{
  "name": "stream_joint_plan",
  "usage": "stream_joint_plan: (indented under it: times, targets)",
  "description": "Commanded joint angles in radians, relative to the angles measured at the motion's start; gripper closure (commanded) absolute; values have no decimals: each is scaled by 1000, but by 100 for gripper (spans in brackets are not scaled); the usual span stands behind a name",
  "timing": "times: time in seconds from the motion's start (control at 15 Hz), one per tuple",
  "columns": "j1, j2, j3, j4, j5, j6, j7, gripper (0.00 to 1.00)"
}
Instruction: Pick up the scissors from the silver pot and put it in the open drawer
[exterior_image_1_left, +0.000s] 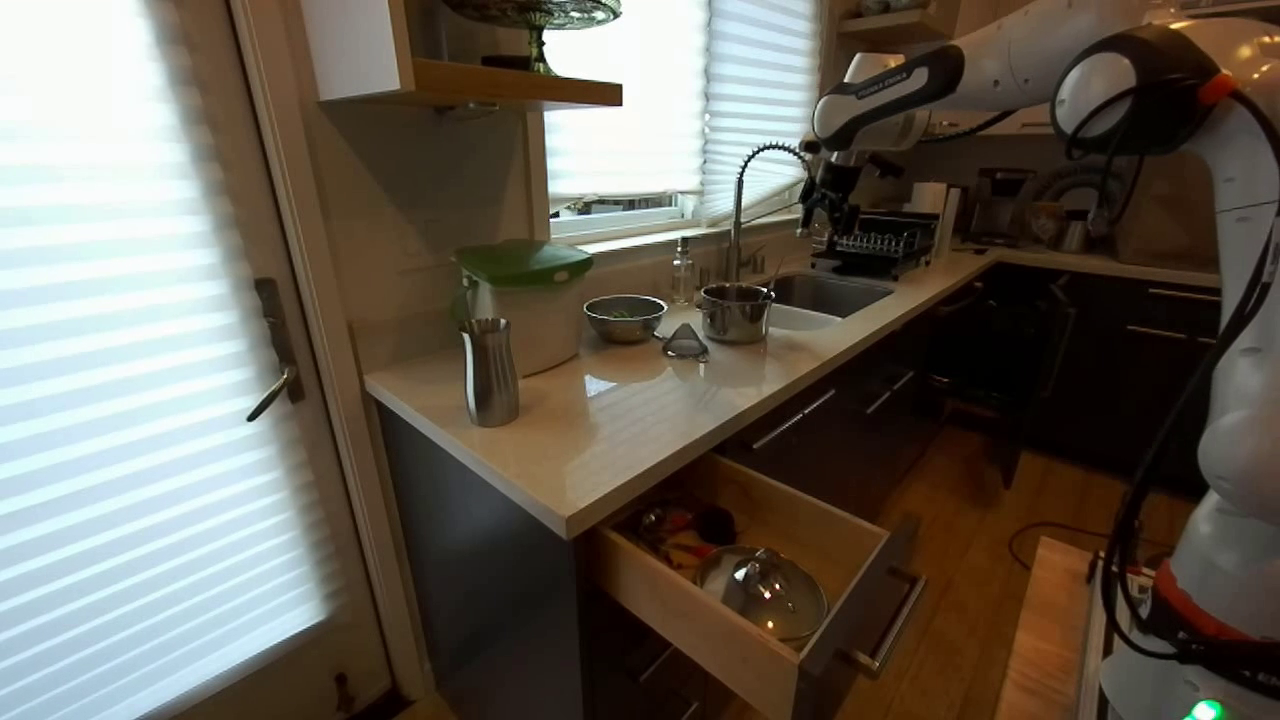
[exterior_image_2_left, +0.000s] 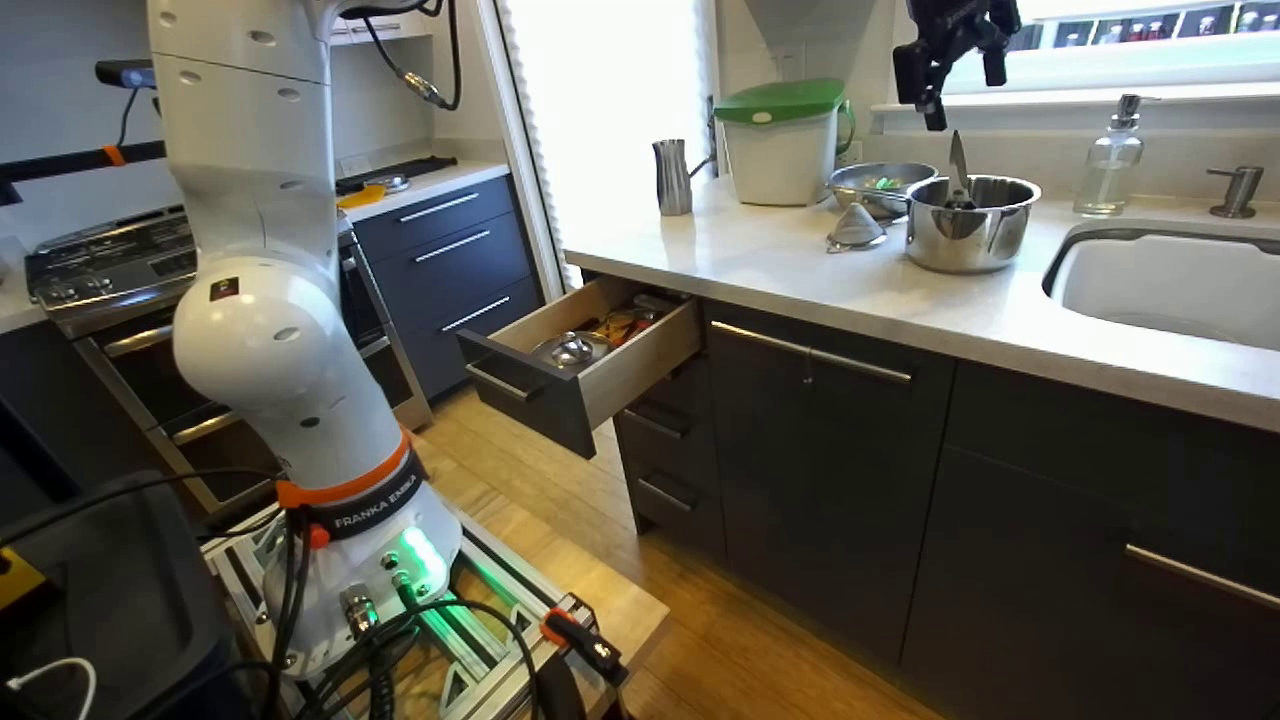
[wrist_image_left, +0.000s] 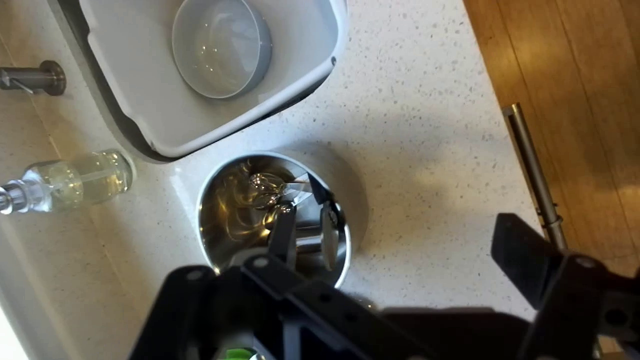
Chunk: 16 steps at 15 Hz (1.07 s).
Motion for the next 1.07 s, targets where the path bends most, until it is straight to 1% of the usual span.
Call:
stream_joint_plan:
  times: [0.0,0.07,0.33,0.47,0.53,0.6,0.8,0.87,0.93,1.0]
  targets:
    - [-37,25,31,30,11,-29,-64,0]
    - [-27,15,27,8,-5,-5,-29,0]
    - [-32,18,33,18,-4,-9,-34,0]
    - [-35,26,45,31,17,-31,-46,0]
    - [-36,31,50,34,27,-31,-48,0]
    - [-45,39,65,36,55,-14,-78,0]
    - [-56,60,82,53,92,-23,-96,0]
    - [-60,60,82,63,97,-54,-99,0]
    - [-39,42,73,32,66,-15,-60,0]
    - [-42,46,75,35,71,-20,-63,0]
